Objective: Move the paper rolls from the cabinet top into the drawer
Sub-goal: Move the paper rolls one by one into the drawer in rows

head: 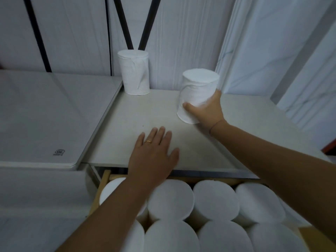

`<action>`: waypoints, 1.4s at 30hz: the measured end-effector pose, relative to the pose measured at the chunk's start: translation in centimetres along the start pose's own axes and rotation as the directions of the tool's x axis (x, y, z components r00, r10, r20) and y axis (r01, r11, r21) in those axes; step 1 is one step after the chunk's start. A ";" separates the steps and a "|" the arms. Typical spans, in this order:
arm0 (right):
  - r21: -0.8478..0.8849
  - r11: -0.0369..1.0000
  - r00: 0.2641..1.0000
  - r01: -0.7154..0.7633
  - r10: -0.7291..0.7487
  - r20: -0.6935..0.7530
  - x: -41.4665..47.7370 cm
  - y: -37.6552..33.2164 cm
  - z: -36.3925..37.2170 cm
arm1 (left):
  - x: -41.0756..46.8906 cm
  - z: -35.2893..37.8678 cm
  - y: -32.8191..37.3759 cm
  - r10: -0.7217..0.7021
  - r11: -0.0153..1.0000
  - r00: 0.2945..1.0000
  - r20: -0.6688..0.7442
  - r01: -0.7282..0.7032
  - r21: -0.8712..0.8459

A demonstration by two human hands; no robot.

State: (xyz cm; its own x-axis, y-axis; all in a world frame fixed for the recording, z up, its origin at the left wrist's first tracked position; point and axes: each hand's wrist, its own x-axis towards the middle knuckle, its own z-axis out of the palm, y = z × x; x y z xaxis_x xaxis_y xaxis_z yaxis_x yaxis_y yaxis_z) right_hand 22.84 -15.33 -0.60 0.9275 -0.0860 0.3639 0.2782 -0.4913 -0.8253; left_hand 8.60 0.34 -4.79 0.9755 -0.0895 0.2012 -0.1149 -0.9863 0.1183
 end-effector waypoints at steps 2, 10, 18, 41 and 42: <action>0.017 1.000 1.000 -0.003 0.003 0.019 -2.9 -0.1 -2.2 | -0.1 -0.3 0.1 -0.010 1.000 1.000 0.021 0.010 0.010; -0.007 0.993 0.992 -0.121 0.120 -0.038 -14.0 -1.2 -12.0 | -3.4 -5.6 9.6 -0.053 0.469 0.988 0.145 0.153 -0.870; 0.120 0.990 0.996 -0.069 0.062 0.065 -22.8 -2.9 -22.8 | -7.8 -9.1 23.4 0.105 0.032 0.964 0.243 0.241 -0.970; 0.535 0.622 0.804 -0.571 0.557 0.211 -24.6 7.4 -27.0 | -8.6 1.3 27.8 0.237 0.703 0.949 0.210 -0.018 -0.711; 0.536 0.614 0.803 -0.580 0.543 0.247 -24.5 7.6 -27.0 | -8.5 1.7 27.4 0.260 0.744 0.939 0.228 -0.044 -0.666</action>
State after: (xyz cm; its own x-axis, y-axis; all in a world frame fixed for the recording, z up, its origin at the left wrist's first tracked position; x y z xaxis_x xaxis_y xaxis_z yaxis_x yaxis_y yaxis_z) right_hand -4.56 -40.35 -4.12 0.9572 -0.1220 -0.2625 -0.2331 0.2129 -0.9489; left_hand -2.54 -26.15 -4.90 0.9284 -0.3715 -0.0018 -0.2538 -0.6378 0.7272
